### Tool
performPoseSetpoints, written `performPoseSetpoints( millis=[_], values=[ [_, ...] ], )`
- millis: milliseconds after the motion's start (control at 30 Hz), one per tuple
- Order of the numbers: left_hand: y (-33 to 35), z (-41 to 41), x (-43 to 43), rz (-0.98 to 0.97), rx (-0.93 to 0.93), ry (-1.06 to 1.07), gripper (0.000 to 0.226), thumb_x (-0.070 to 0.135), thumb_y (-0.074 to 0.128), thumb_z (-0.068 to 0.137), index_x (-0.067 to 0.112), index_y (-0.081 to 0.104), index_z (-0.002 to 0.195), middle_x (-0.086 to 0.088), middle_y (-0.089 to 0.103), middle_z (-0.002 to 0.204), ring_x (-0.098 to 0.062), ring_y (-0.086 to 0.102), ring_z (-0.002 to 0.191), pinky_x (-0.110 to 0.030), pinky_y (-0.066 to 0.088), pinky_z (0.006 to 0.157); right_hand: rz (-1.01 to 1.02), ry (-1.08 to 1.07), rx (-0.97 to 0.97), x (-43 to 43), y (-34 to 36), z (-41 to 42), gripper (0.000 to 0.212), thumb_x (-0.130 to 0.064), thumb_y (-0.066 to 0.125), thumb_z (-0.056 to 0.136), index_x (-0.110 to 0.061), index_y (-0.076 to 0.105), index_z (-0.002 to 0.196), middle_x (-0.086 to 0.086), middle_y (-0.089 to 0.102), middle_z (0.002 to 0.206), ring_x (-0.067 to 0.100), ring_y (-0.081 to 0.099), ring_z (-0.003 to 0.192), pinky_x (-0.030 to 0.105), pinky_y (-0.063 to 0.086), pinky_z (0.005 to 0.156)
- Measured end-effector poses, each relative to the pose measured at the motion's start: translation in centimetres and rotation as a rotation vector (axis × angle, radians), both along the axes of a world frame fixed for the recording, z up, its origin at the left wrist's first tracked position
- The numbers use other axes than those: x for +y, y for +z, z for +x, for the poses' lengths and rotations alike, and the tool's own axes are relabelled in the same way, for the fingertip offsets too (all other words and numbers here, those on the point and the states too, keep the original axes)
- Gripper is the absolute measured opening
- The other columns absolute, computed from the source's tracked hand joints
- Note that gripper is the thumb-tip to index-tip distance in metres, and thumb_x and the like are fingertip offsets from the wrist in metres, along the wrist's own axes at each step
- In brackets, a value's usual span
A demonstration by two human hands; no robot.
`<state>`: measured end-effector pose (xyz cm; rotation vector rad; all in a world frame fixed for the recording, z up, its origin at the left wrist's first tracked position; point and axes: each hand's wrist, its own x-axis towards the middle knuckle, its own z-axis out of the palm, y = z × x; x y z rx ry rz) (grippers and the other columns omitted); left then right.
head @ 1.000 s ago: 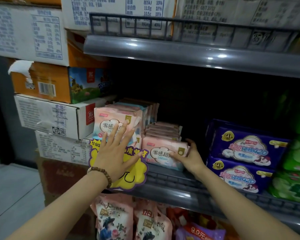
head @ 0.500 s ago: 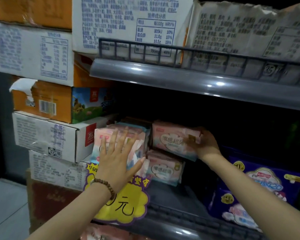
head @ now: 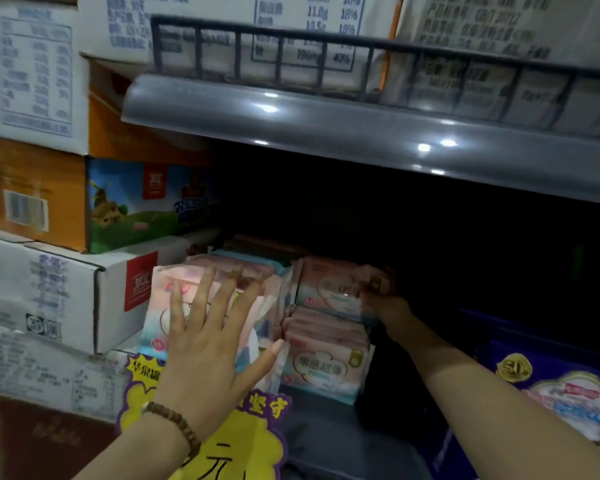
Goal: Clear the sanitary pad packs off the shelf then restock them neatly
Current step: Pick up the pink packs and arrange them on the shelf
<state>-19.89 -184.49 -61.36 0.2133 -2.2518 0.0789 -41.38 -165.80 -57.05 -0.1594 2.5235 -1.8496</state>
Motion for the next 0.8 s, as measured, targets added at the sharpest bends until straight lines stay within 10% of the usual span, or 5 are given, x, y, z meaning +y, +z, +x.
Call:
performPoseSetpoints(
  millis=[233, 533, 700, 800],
  values=[
    [0.0, 0.2, 0.1, -0.01, -0.044, 0.024, 0.076, 0.066, 0.012, 0.093, 0.014, 0.038, 0.14, -0.017, 0.044, 0.142, -0.034, 0.023, 0.138, -0.053, 0.004, 0.113, -0.257, 0.017, 0.024, 0.0, -1.2, 1.0, 0.033, -0.011, 0.066, 0.089, 0.004, 0.059, 0.118, 0.02, 0.061, 0.12, 0.029, 0.059, 0.106, 0.039, 0.049, 0.096],
    [1.1, 3.5, 0.8, 0.028, -0.041, -0.038, 0.073, 0.066, 0.014, 0.091, 0.02, 0.026, 0.147, -0.013, 0.03, 0.152, -0.029, 0.019, 0.14, -0.049, 0.011, 0.111, 0.006, 0.124, 0.421, 0.0, -1.4, 9.3, 0.073, -0.015, 0.065, 0.089, -0.014, 0.023, 0.148, 0.004, 0.034, 0.147, 0.022, 0.039, 0.133, 0.043, 0.039, 0.108],
    [-2.6, 9.4, 2.6, 0.121, -0.058, -0.139, 0.071, 0.066, 0.018, 0.092, 0.023, 0.023, 0.149, -0.005, 0.023, 0.155, -0.027, 0.018, 0.144, -0.047, 0.012, 0.114, 0.234, 0.342, 0.701, 0.9, -5.9, 20.3, 0.065, -0.029, 0.061, 0.092, -0.021, 0.029, 0.148, -0.01, 0.015, 0.155, -0.001, 0.008, 0.143, 0.01, 0.007, 0.114],
    [-8.0, 13.4, 3.3, 0.196, -0.114, -0.213, 0.066, 0.056, 0.037, 0.09, 0.021, 0.03, 0.145, -0.007, 0.029, 0.153, -0.027, 0.024, 0.141, -0.045, 0.016, 0.114, 0.201, 0.445, 0.647, 1.3, -11.5, 26.6, 0.06, -0.038, 0.056, 0.091, -0.034, 0.03, 0.145, -0.013, 0.014, 0.158, 0.0, 0.01, 0.145, 0.017, 0.014, 0.116]
  ],
)
